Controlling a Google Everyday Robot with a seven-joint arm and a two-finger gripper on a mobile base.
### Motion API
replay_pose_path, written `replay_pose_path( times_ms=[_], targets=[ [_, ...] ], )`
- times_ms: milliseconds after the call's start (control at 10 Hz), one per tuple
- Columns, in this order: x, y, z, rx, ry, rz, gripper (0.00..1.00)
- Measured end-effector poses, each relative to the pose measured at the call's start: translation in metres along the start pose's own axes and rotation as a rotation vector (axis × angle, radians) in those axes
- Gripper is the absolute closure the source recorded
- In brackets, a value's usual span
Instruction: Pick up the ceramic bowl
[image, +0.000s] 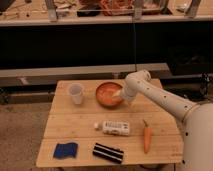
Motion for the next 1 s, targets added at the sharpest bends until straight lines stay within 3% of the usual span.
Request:
replay_pose_path(
  times_ms=[400, 500, 600, 1000],
  targets=[
    [0.000, 0.003, 0.001, 0.001, -0.003, -0.011, 0.75],
    [-0.001, 0.004, 0.003, 0.001, -0.003, -0.015, 0.89],
    [-0.001, 0.006, 0.002, 0.002, -0.002, -0.021, 0.96],
    [-0.002, 0.003, -0.023, 0.009, 0.009, -0.054, 1.00]
  ],
)
